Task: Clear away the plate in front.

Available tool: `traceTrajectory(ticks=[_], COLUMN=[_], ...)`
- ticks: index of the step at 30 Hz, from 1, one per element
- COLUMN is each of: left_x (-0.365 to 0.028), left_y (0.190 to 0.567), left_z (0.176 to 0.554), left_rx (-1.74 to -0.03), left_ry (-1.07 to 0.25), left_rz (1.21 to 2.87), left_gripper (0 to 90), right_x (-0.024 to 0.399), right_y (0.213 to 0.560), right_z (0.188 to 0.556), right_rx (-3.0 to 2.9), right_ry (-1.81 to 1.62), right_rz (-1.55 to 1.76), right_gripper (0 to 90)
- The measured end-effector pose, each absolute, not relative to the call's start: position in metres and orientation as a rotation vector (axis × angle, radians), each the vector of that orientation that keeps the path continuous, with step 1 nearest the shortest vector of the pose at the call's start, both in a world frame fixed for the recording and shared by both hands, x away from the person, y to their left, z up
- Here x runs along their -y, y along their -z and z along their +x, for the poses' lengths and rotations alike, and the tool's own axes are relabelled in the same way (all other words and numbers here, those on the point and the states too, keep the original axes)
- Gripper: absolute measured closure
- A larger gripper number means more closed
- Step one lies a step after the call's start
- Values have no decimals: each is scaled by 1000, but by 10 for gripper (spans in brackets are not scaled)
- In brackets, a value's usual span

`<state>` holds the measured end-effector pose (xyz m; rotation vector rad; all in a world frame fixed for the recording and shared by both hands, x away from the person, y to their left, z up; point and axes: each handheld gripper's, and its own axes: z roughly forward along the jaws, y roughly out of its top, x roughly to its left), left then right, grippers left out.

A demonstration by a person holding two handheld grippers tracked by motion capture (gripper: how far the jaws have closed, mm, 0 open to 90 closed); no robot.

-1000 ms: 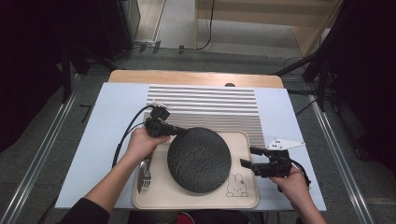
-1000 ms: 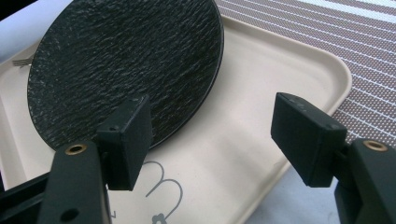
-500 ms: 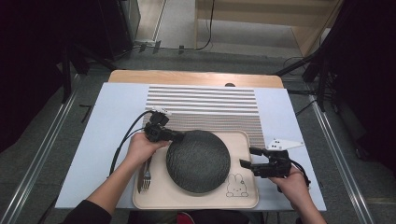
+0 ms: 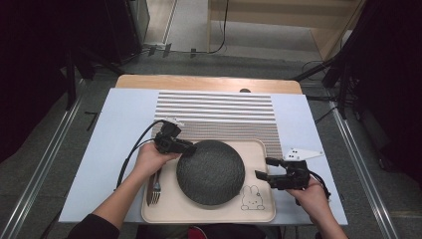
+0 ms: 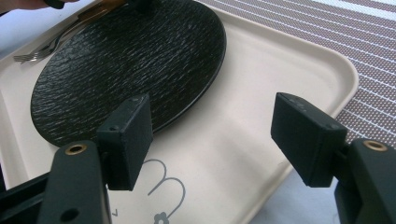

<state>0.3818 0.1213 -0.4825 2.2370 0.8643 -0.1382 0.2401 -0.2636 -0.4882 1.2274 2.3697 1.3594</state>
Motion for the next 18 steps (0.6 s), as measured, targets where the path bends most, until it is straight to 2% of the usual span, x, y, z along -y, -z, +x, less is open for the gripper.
traceTrajectory(ticks=[5,12,18], left_x=[-127,-136,-147], left_y=[475,464,455], left_z=[381,378,373], left_rx=[-845,-804,-789], left_ry=[173,166,154], left_rz=[2200,2182,2161], left_gripper=[484,401,381], right_x=[264,265,265], right_y=[488,488,488], right_z=[240,240,240], right_rx=[-2371,-2370,-2366], right_ry=[-1356,-1359,-1363], right_rz=[1226,1231,1238], right_gripper=[284,284,284])
